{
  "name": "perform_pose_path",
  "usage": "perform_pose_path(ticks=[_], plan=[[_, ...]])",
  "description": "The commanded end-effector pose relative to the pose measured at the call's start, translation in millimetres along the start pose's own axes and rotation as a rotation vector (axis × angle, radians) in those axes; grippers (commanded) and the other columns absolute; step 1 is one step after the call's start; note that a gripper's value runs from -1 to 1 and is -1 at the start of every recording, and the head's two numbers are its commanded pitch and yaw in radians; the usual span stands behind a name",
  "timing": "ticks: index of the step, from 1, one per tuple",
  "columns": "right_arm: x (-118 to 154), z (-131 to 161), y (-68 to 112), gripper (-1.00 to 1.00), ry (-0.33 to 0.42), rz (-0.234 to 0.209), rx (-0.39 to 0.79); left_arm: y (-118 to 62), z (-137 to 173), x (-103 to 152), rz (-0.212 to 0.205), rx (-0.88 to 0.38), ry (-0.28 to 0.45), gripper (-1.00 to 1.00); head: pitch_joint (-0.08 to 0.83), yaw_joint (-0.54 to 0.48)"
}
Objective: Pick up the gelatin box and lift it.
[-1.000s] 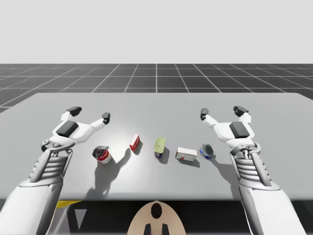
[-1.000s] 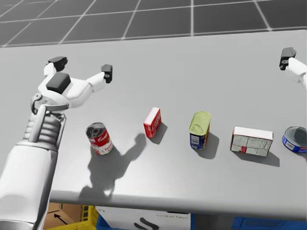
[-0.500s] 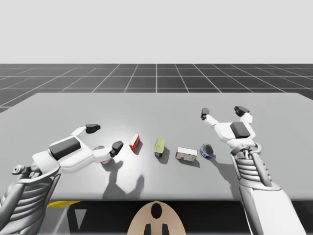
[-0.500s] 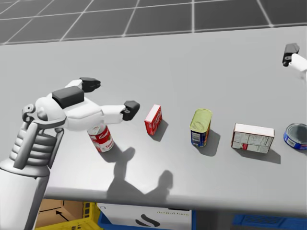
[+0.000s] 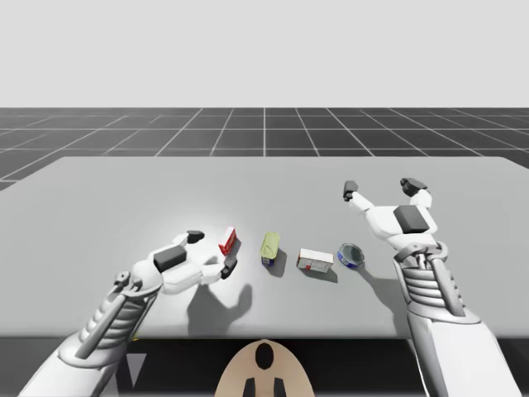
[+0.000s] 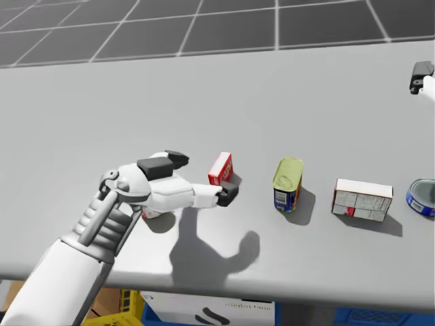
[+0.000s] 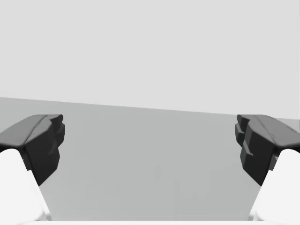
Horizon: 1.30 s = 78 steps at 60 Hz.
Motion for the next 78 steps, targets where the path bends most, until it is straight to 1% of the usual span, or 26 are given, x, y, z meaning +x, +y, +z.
perform_pose_path(ticks=[1, 10, 20, 25, 27, 31, 32, 35, 36, 37, 38, 39, 42, 45, 50, 56, 61, 66, 67, 71, 78], plan=[[1.0, 0.0, -1.2, -1.00, -0.001, -0.006, -0.001, 5.9, -27.9, 2.1, 0.025, 0.074, 0.081, -1.00, 0.631, 0.19], [1.9, 0.1, -1.8, -1.00, -0.002, -0.012, -0.001, 9.1, -48.4, 2.0, 0.039, 0.093, 0.101, -1.00, 0.631, 0.19], [3.0, 0.3, -3.7, -1.00, -0.005, -0.019, 0.000, 9.6, -71.2, -0.6, 0.033, 0.107, 0.131, -1.00, 0.629, 0.18], [3.5, 0.1, -4.2, -1.00, -0.006, -0.021, 0.001, 10.7, -76.9, -2.1, 0.030, 0.117, 0.139, -1.00, 0.629, 0.18], [3.5, 0.0, -4.5, -1.00, -0.006, -0.021, 0.001, 11.3, -79.0, -3.2, 0.031, 0.120, 0.143, -0.91, 0.628, 0.18], [4.0, 0.1, -4.9, -1.00, -0.008, -0.023, 0.000, 12.2, -81.4, -5.5, 0.027, 0.127, 0.151, -0.85, 0.628, 0.18], [4.2, 0.2, -5.0, -1.00, -0.008, -0.024, 0.000, 12.3, -81.7, -6.0, 0.027, 0.128, 0.153, -0.87, 0.628, 0.18], [4.4, 0.2, -5.4, -1.00, -0.009, -0.026, 0.000, 12.3, -82.2, -7.7, 0.022, 0.135, 0.158, -0.77, 0.626, 0.18], [4.5, 0.2, -5.5, -1.00, -0.009, -0.026, -0.001, 11.7, -82.0, -8.6, 0.019, 0.135, 0.160, -0.62, 0.626, 0.18], [4.5, 0.2, -5.5, -1.00, -0.009, -0.026, -0.001, 11.4, -81.8, -9.0, 0.016, 0.135, 0.160, -0.53, 0.625, 0.18], [4.5, 0.2, -5.5, -1.00, -0.009, -0.026, -0.001, 10.9, -81.7, -9.4, 0.012, 0.136, 0.161, -0.19, 0.625, 0.18], [4.6, 0.3, -5.6, -1.00, -0.009, -0.027, -0.001, 9.6, -80.9, -10.4, 0.004, 0.141, 0.162, 0.83, 0.624, 0.18], [4.7, 0.3, -5.7, -1.00, -0.010, -0.028, -0.001, 6.9, -79.3, -11.6, -0.007, 0.142, 0.162, 0.96, 0.623, 0.18], [4.8, 0.2, -5.7, -1.00, -0.009, -0.030, -0.001, 4.8, -78.0, -12.2, -0.025, 0.150, 0.159, 1.00, 0.621, 0.18], [4.9, -0.1, -6.1, -1.00, -0.008, -0.033, -0.001, 2.6, -77.1, -12.9, -0.034, 0.150, 0.158, 1.00, 0.615, 0.18], [5.2, 0.1, -6.2, -1.00, -0.008, -0.035, -0.001, 1.1, -77.0, -13.8, -0.043, 0.150, 0.156, 1.00, 0.580, 0.18], [5.2, -0.1, -6.5, -1.00, -0.008, -0.035, -0.001, 0.4, -77.1, -14.4, -0.046, 0.150, 0.156, 1.00, 0.524, 0.18], [5.1, 0.1, -6.8, -1.00, -0.007, -0.038, -0.001, -0.2, -76.9, -14.9, -0.052, 0.153, 0.157, 1.00, 0.435, 0.17], [5.1, 0.1, -6.8, -1.00, -0.007, -0.038, -0.001, -0.2, -76.9, -14.9, -0.052, 0.153, 0.157, 1.00, 0.435, 0.17], [5.2, 0.5, -7.1, -1.00, -0.001, -0.053, 0.007, -0.8, -76.2, -14.3, -0.055, 0.155, 0.154, 1.00, 0.361, 0.16], [5.2, 0.4, -7.2, -1.00, 0.013, -0.078, 0.024, -1.4, -67.8, -5.5, -0.051, 0.156, 0.121, 1.00, 0.320, 0.16]])
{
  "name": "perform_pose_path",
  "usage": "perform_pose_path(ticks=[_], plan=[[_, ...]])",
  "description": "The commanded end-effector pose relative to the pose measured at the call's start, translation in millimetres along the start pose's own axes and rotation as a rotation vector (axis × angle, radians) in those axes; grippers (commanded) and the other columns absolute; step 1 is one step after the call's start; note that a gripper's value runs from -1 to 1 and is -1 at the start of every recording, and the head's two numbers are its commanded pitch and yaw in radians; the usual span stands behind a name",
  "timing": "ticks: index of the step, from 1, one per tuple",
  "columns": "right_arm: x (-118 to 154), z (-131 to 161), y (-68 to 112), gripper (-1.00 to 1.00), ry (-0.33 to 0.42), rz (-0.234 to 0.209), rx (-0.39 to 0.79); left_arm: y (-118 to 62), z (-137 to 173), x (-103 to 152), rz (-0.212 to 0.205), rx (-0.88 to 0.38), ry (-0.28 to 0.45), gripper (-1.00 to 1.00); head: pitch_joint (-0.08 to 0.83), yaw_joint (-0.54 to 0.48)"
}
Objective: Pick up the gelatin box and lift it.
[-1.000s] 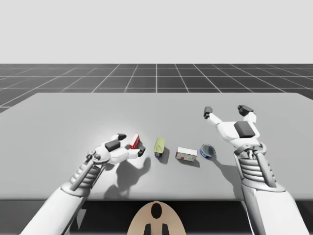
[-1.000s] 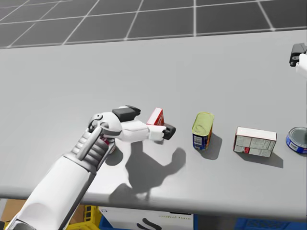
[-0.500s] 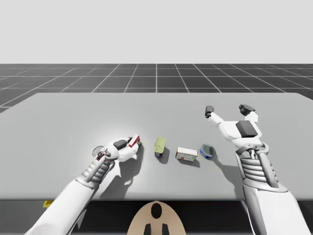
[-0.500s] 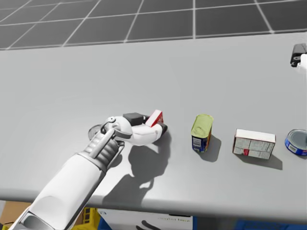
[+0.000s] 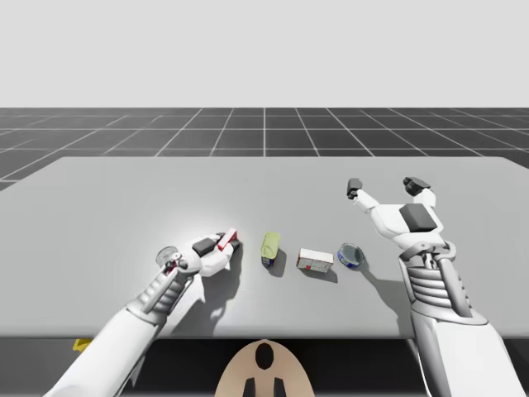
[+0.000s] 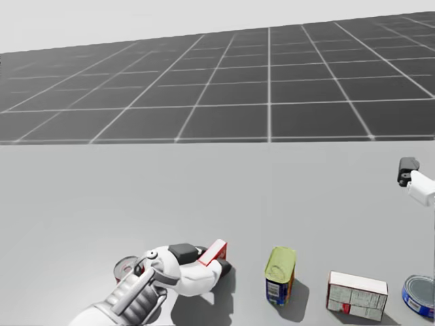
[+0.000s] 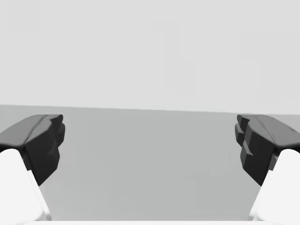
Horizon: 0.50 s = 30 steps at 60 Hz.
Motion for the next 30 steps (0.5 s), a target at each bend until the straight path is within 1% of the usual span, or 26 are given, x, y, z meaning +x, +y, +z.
perform_pose_path(ticks=[1, 7, 10, 11, 15, 17, 18, 20, 21, 22, 24, 29, 30], plan=[[0.0, 0.0, -0.3, -1.00, 0.014, -0.026, 0.016, -0.5, 10.3, 8.8, -0.002, 0.050, 0.050, 1.00, 0.315, 0.16], [0.1, -0.3, -0.9, -1.00, 0.019, -0.027, 0.024, 2.5, 29.9, 28.3, -0.011, 0.065, -0.015, 1.00, 0.311, 0.16], [0.5, -0.1, -1.3, -1.00, 0.019, -0.024, 0.025, 5.4, 43.2, 41.1, -0.014, 0.076, -0.056, 1.00, 0.310, 0.17], [0.4, 0.1, -1.3, -1.00, 0.014, -0.014, 0.023, 6.6, 48.6, 46.1, -0.015, 0.081, -0.072, 1.00, 0.310, 0.17], [1.0, 0.3, -1.8, -1.00, 0.018, -0.019, 0.028, 10.7, 68.8, 64.6, -0.023, 0.107, -0.133, 1.00, 0.306, 0.17], [0.8, 0.3, -1.9, -1.00, 0.014, -0.011, 0.028, 11.6, 74.6, 69.9, -0.024, 0.113, -0.150, 1.00, 0.305, 0.17], [0.8, 0.3, -1.8, -1.00, 0.014, -0.011, 0.029, 12.6, 83.4, 77.7, -0.027, 0.126, -0.177, 1.00, 0.304, 0.17], [0.8, 0.2, -1.9, -1.00, 0.014, -0.011, 0.029, 13.0, 89.1, 82.8, -0.033, 0.137, -0.196, 1.00, 0.304, 0.17], [0.8, 0.3, -1.9, -1.00, 0.015, -0.009, 0.033, 13.5, 97.9, 90.6, -0.039, 0.147, -0.224, 1.00, 0.302, 0.17], [0.8, 0.3, -1.7, -1.00, 0.015, -0.009, 0.034, 13.5, 101.0, 93.2, -0.040, 0.150, -0.234, 1.00, 0.301, 0.17], [0.8, 0.2, -2.0, -1.00, 0.019, -0.005, 0.037, 13.0, 113.2, 103.5, -0.047, 0.166, -0.278, 1.00, 0.299, 0.17], [0.9, 0.5, -2.0, -1.00, 0.021, -0.005, 0.039, 10.1, 135.0, 120.6, -0.062, 0.179, -0.363, 1.00, 0.296, 0.17], [0.7, 0.6, -2.0, -1.00, 0.019, 0.000, 0.038, 8.3, 143.3, 127.0, -0.076, 0.182, -0.400, 1.00, 0.295, 0.17]])
